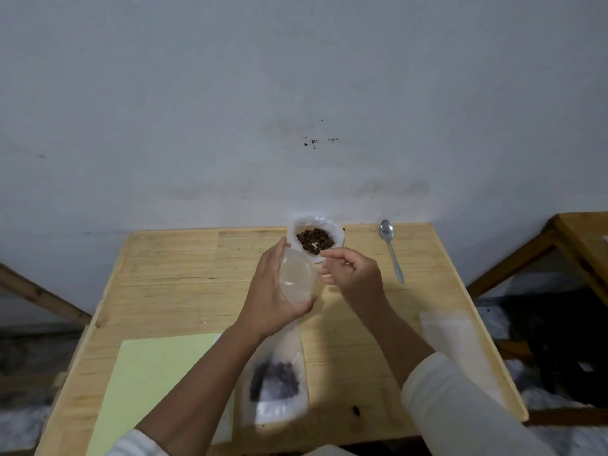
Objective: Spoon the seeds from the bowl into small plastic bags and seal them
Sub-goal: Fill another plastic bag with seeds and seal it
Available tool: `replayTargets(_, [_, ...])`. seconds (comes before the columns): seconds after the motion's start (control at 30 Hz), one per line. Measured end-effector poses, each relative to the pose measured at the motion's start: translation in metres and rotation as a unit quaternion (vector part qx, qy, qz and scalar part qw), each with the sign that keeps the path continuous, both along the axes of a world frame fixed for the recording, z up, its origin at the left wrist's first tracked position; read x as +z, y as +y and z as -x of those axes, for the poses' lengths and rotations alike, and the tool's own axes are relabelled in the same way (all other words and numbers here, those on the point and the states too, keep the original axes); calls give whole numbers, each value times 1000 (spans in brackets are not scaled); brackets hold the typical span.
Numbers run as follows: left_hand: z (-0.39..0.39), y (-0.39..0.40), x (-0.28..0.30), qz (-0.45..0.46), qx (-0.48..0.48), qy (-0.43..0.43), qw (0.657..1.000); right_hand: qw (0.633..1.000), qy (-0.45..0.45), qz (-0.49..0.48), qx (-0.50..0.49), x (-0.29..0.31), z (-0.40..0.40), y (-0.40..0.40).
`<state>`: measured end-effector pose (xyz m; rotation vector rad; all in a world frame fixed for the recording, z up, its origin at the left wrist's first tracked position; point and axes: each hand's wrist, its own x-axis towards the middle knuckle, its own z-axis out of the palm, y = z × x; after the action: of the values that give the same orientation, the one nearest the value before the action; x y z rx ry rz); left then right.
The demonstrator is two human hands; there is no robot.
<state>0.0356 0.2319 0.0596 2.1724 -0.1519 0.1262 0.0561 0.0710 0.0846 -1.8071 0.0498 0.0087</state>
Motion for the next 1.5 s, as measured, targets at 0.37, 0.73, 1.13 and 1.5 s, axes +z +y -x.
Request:
replayTargets(0.37, [-24, -25, -15, 21, 105, 53, 993, 945, 127, 231, -192, -82, -65, -107])
replayTargets(0.73, [-46, -45, -25, -7, 152, 79, 985, 932, 132, 285, -180, -121, -101, -132])
replayTargets(1.13, [-43, -37, -31, 2, 147, 108, 983, 972, 64, 96, -204, -72, -77, -96])
replayTargets(1.5, [-44, -37, -30, 38, 140, 130, 981, 985, 53, -4, -165, -56, -75, -45])
